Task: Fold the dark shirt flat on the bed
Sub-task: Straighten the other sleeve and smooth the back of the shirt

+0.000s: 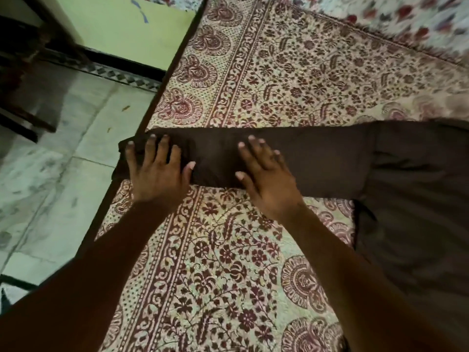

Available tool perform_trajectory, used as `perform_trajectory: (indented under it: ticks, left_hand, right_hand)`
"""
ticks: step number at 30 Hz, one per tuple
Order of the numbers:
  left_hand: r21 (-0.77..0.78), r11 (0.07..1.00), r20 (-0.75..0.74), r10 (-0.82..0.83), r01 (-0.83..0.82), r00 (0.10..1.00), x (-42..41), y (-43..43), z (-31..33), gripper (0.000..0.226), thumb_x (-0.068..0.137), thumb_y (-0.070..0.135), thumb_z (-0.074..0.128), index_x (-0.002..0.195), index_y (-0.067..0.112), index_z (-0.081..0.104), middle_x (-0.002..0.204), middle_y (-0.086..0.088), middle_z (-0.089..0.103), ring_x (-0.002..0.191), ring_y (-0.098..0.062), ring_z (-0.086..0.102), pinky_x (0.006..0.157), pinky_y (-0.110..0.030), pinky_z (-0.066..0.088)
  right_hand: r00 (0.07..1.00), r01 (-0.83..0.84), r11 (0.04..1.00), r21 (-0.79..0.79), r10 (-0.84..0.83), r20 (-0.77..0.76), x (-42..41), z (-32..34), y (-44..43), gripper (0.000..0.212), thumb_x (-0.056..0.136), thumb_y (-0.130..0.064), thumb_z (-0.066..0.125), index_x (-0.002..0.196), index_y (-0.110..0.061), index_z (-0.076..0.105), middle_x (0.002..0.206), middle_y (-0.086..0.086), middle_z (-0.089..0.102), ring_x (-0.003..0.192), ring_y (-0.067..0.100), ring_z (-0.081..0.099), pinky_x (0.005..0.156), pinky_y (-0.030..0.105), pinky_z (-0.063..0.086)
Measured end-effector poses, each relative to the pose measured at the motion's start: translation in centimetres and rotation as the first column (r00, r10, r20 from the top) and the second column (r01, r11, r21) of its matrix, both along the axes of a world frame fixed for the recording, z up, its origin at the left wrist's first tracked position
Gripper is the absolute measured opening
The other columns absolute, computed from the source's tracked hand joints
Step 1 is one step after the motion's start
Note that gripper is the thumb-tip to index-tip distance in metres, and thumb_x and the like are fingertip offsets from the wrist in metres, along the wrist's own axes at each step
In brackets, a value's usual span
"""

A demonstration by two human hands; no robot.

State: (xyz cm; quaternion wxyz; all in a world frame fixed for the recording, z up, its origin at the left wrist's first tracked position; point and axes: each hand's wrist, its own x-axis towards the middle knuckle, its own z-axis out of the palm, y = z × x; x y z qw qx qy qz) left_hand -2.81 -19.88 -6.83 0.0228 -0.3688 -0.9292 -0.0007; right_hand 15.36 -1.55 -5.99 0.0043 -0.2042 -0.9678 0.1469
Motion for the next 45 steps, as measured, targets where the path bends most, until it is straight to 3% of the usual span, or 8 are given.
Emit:
perform_trajectory:
  ticks: [4,9,14,18,24,30,38,45]
  left_hand:
    - [0.119,0.966,0.141,-0.246,0.230,0.959,3.1,5.6,0.2,0.063,0.104,0.054,0.035,0.156,0.020,0.042,0.171,-0.009,0.027,0.157,-0.035,0.024,0.122,-0.063,0.016]
    - [0.107,0.971,0.330,-0.238,0.214,0.913,7.1,9.1,-1.9,0.069,0.092,0.059,0.032,0.159,0.042,0.033,0.177,0.009,0.005,0.163,-0.024,0.002,0.129,-0.058,0.001]
    - [0.158,0.973,0.303,-0.212,0.171,0.929,12.2,13.5,0.5,0.060,0.101,0.039,0.041,0.156,0.013,0.042,0.176,-0.004,0.014,0.163,-0.030,0.009,0.128,-0.056,0.009]
    - [0.121,0.858,0.338,-0.508,0.499,0.792,16.2,16.1,-0.6,0.069,0.102,0.056,0.023,0.167,0.031,0.019,0.176,0.009,0.009,0.162,-0.020,0.011,0.127,-0.057,0.019]
    - [-0.021,0.930,0.352,-0.337,0.368,0.873,19.5,18.1,0.1,0.071,0.104,0.041,0.039,0.166,0.014,0.020,0.176,-0.002,0.011,0.162,-0.029,0.007,0.129,-0.059,0.005]
    - [0.121,0.879,0.386,-0.470,0.462,0.793,25.5,20.1,1.8,0.073,0.102,0.036,0.042,0.167,0.016,0.017,0.177,-0.001,0.008,0.163,-0.027,0.004,0.128,-0.060,0.014]
    - [-0.046,0.791,0.377,-0.551,0.610,0.744,31.0,16.1,-0.9,0.088,0.098,0.063,0.027,0.168,0.018,-0.002,0.175,0.002,-0.016,0.163,-0.022,-0.009,0.129,-0.054,0.005]
    - [-0.045,0.798,0.259,-0.571,0.601,0.779,35.4,12.2,-1.3,0.070,0.105,0.045,0.021,0.168,0.018,0.010,0.177,0.002,0.001,0.163,-0.018,0.009,0.127,-0.054,0.021]
  right_hand:
    - [0.878,0.427,0.904,0.031,-0.423,0.222,3.1,-0.9,3.7,0.084,0.100,-0.073,0.011,0.167,-0.022,0.008,0.175,0.007,-0.003,0.160,0.041,-0.006,0.127,0.063,0.004]
    - [0.936,-0.324,0.944,0.055,0.312,0.163,7.2,-0.6,5.7,0.074,0.104,-0.064,0.008,0.166,-0.025,0.021,0.174,0.005,0.013,0.160,0.030,0.016,0.127,0.054,0.019]
    - [0.842,0.531,0.845,0.063,-0.534,0.075,13.0,-1.4,10.6,0.069,0.105,-0.061,0.025,0.164,-0.026,0.025,0.174,0.006,0.015,0.160,0.036,0.012,0.126,0.058,0.019]
    - [0.781,0.611,0.790,0.052,-0.612,0.127,16.5,-1.9,11.2,0.077,0.099,-0.075,0.025,0.164,-0.034,0.023,0.174,0.004,0.012,0.161,0.029,0.011,0.127,0.056,0.017]
    - [0.441,0.894,0.446,0.034,-0.892,0.095,25.2,-2.7,8.5,0.081,0.095,-0.081,0.011,0.165,-0.040,0.010,0.175,0.006,0.003,0.161,0.035,0.000,0.127,0.061,0.007]
    - [0.771,0.630,0.775,0.045,-0.631,0.082,28.3,-3.2,3.1,0.068,0.105,-0.065,0.019,0.165,-0.034,0.018,0.175,0.000,0.007,0.162,0.027,0.009,0.127,0.057,0.015]
    - [0.306,0.949,0.313,0.029,-0.941,0.143,37.1,-2.7,0.0,0.078,0.100,-0.072,0.019,0.166,-0.033,0.008,0.175,0.005,0.000,0.161,0.036,-0.003,0.124,0.068,0.007]
    - [0.753,0.651,0.759,0.017,-0.649,0.105,36.0,-3.2,4.5,0.068,0.104,-0.067,0.024,0.165,-0.040,0.009,0.175,-0.006,-0.005,0.162,0.024,-0.005,0.128,0.059,0.007]
